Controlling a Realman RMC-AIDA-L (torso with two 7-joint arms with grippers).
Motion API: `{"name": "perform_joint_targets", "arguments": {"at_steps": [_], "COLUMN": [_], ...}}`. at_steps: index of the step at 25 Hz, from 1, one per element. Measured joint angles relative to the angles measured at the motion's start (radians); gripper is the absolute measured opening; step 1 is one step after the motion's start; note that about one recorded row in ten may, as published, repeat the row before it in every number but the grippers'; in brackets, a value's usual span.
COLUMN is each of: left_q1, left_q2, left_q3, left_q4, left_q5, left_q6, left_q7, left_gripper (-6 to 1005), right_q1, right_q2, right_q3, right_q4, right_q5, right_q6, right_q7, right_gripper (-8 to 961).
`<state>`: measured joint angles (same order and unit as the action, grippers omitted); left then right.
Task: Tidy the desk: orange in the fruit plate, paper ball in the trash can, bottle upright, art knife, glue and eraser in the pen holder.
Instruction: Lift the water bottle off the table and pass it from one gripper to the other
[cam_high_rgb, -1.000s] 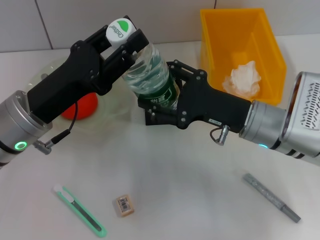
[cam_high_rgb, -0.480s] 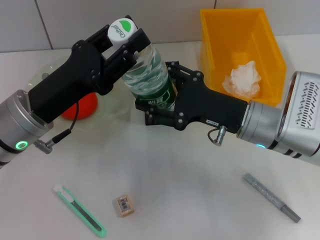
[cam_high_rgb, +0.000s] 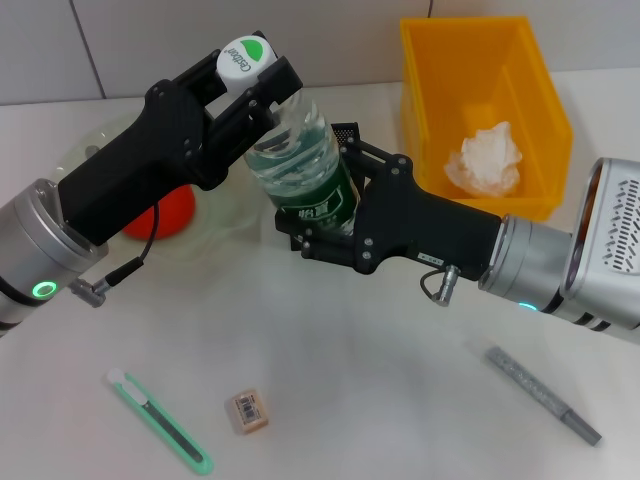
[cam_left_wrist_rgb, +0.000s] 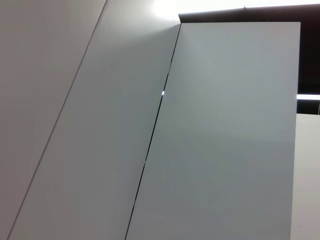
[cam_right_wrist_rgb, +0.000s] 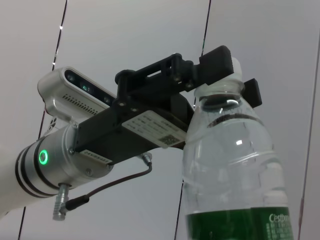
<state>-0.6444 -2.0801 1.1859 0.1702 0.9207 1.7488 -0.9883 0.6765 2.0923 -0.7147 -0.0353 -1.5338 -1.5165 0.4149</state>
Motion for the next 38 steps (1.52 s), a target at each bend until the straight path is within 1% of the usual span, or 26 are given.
{"name": "perform_joint_targets", "arguments": {"at_steps": [8, 24, 38], "left_q1": [0.000, 0.001, 0.000], "left_q2": [0.000, 0.000, 0.000], "left_q3": [0.000, 0.000, 0.000], "left_q4": [0.000, 0.000, 0.002], "left_q5": [0.000, 0.000, -0.002], "left_q6": [0.000, 0.004, 0.057], "left_q7": [0.001, 0.002, -0.003], "left_gripper": [440, 441, 441], "right_q1": [-0.026, -0.055, -0.065], "right_q2": [0.000, 0.000, 0.000], "right_q3": [0.000, 0.000, 0.000], "right_q4": [0.000, 0.002, 0.027], "right_q5": [-0.001, -0.002, -0.004], "right_q6": [-0.015, -0.016, -0.008], "right_q7": [-0.001, -0.004, -0.013], "right_gripper": [766, 767, 767]}}
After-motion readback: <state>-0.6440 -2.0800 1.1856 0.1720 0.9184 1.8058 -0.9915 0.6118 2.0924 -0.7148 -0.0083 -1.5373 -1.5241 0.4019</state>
